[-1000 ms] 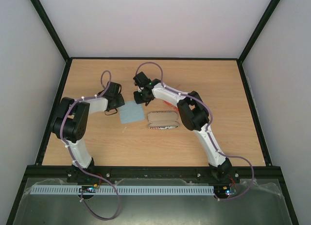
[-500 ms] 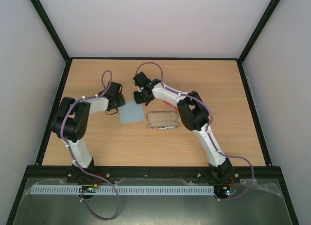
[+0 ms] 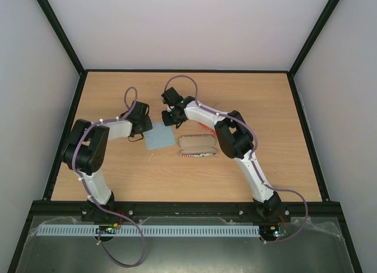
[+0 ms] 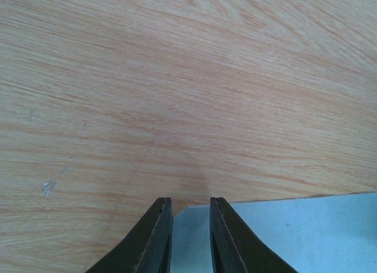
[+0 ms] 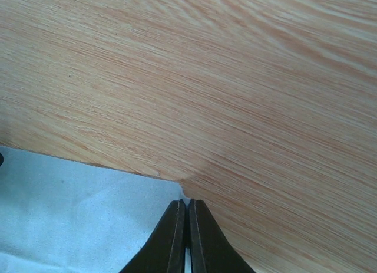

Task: Organize the sunglasses
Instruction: Fold the glasses cleaning cloth at the center of the board.

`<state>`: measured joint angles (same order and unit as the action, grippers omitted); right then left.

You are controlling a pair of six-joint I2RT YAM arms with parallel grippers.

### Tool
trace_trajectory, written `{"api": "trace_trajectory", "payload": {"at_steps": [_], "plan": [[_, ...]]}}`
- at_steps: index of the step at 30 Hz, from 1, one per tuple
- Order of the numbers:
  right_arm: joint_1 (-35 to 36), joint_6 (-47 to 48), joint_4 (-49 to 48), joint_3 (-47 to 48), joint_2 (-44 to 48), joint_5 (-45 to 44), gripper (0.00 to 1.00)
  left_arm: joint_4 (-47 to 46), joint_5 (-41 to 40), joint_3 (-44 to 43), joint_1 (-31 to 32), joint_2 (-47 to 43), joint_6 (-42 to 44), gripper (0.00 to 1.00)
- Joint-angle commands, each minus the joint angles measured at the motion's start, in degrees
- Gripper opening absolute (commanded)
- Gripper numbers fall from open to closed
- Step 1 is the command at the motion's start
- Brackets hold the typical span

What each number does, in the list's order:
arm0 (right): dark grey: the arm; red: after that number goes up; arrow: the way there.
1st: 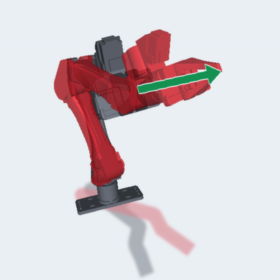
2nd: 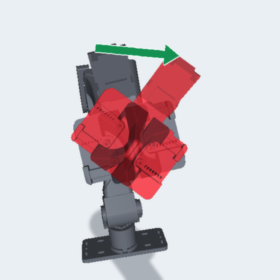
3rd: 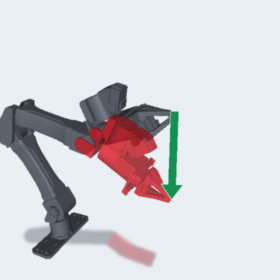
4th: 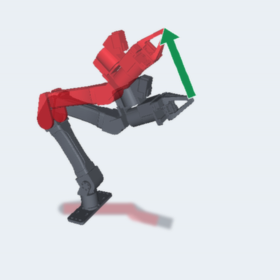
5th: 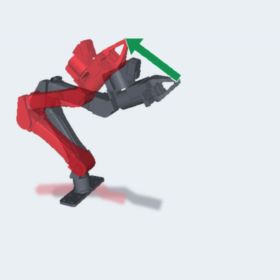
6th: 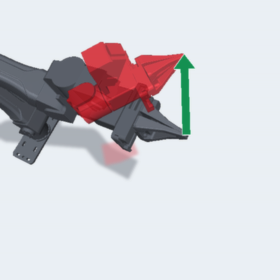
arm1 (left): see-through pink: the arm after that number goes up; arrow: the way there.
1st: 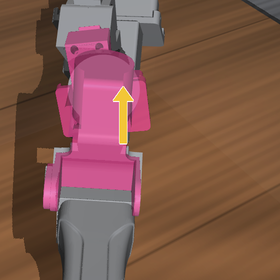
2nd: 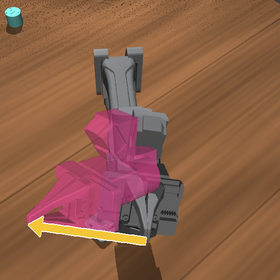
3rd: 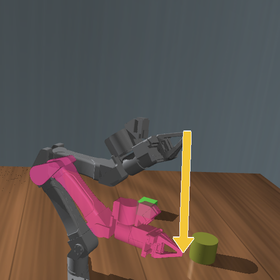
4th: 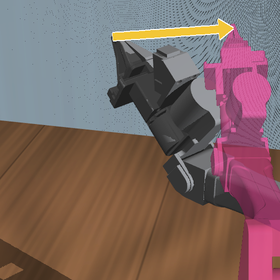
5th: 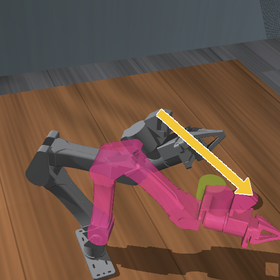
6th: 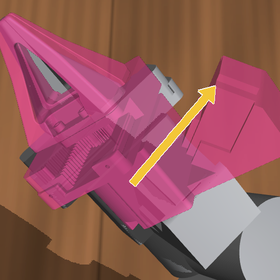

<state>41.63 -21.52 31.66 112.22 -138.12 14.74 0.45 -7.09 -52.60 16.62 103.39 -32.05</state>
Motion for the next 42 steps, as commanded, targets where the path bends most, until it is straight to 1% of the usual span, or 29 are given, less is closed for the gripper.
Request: {"api": "trace_trajectory", "payload": {"at_steps": [1, 12, 16, 19, 27, 31, 38, 42], "plan": [[0.4, -0.5, 0.7, -1.7, -1.4, 0.2, 0.06, 6.5, -1.3, 3.0, 0.2, 0.3, 0.1, 0.22], [0.3, -0.8, 0.2, -1.8, -1.5, 0.3, 0.05, 7.7, -2.3, 2.8, 0.3, 0.1, 0.6, 0.23], [0.4, -0.8, 0.2, -1.7, -1.5, 0.5, 0.05, 8.3, -3.2, 3.0, 0.3, -0.4, 0.7, 0.27], [0.3, -0.8, 0.1, -1.7, -1.6, 0.4, 0.05, 8.5, -3.0, 2.9, 0.5, -0.4, 0.7, 0.28], [0.4, -0.7, 0.1, -1.8, -1.6, 0.5, 0.04, 8.0, -2.9, 3.5, 2.1, 0.8, 0.1, 0.21], [0.4, -0.8, 0.0, -2.0, -1.5, 0.8, 0.04, 7.5, -2.3, 3.4, 2.5, 1.5, -0.1, 0.15], [0.4, -1.0, -0.2, -2.0, -1.5, 1.0, 0.04, 7.4, -2.0, 3.3, 3.2, 2.1, 0.0, 0.13], [0.3, -1.1, -0.3, -2.1, -1.5, 1.3, 0.04, 7.3, -2.0, 3.0, 3.2, 2.4, 0.1, 0.09]]}}
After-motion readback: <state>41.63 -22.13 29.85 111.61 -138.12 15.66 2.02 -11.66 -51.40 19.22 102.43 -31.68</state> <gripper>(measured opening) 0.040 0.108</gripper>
